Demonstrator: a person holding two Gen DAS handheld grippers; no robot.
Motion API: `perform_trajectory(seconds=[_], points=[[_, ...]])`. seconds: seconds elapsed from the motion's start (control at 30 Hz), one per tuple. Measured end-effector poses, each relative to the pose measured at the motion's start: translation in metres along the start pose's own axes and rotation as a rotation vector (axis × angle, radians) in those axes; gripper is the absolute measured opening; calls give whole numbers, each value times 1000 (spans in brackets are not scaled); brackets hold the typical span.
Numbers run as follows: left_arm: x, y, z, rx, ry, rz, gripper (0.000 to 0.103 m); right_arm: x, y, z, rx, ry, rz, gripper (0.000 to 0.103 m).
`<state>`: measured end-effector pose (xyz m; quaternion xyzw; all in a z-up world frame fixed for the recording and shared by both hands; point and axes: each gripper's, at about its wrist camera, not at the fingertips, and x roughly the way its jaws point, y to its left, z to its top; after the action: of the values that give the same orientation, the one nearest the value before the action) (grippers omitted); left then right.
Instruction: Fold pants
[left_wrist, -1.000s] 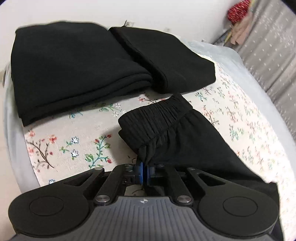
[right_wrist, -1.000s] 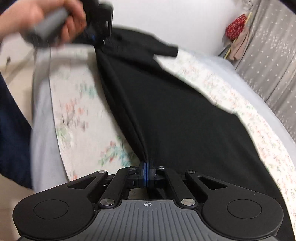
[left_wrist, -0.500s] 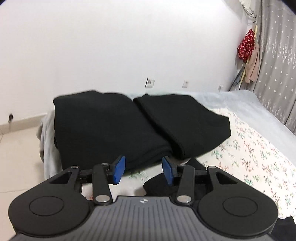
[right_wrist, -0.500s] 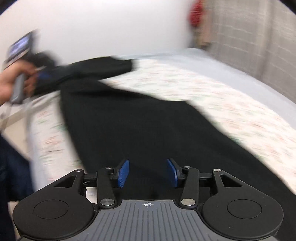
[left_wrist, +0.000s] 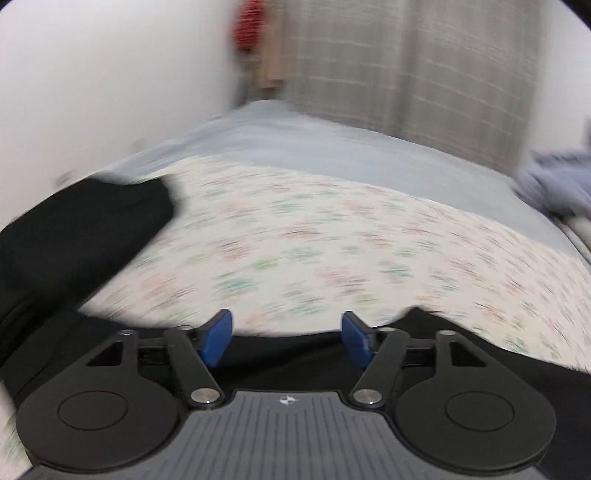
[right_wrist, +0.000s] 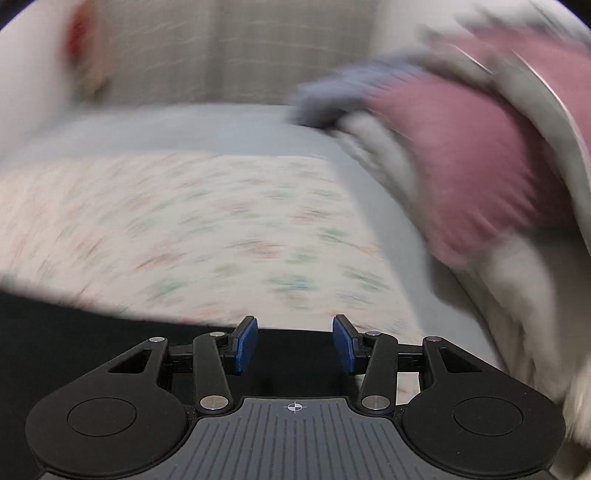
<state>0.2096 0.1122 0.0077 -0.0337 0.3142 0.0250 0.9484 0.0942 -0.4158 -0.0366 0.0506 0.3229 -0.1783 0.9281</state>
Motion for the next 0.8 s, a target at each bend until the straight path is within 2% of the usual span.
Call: perform_trajectory(seconds=[0.07, 0.13, 0.2, 0.3, 0.33, 0.37, 0.4, 0.47, 0.57, 0.6, 0.63, 0.67, 0.7, 0.73, 0.8], points=[[17, -25, 5, 97, -25, -21, 74, 11, -28, -3, 125, 37, 17, 39], [35, -42, 7, 147, -2, -58, 74, 19, -35, -6, 131, 56, 40, 36], [48, -52, 8, 146, 46, -87, 74, 23, -34, -7, 135, 64, 80, 36], [57, -65, 9, 139, 65, -88, 74, 29, -30, -7, 139, 94, 106, 36], [62, -68, 10, 130, 68, -83, 74, 32, -26, -7, 127, 107, 102, 33], [68, -69, 9, 121, 77, -84, 74, 36, -23, -9, 116, 122, 99, 26], [73, -69, 8, 114, 89, -80, 73, 39, -21, -12, 101, 138, 94, 12], [71, -79, 6, 118, 99, -80, 70, 41, -16, -12, 67, 147, 87, 10], [78, -90, 5, 128, 83, -84, 62, 35, -18, -8, 80, 122, 85, 8], [80, -93, 4, 125, 90, -104, 52, 34, -20, -7, 86, 114, 86, 8], [84, -98, 2, 136, 105, -118, 34, 33, -21, -6, 93, 109, 87, 8], [88, -104, -2, 167, 119, -107, 23, 34, -21, -6, 93, 108, 85, 8], [91, -110, -6, 212, 128, -76, 6, 35, -21, -6, 88, 109, 80, 8], [93, -116, -11, 250, 122, -50, 6, 37, -20, -6, 82, 110, 73, 8], [89, -117, -12, 253, 83, -42, 6, 38, -19, -5, 76, 99, 65, 7]])
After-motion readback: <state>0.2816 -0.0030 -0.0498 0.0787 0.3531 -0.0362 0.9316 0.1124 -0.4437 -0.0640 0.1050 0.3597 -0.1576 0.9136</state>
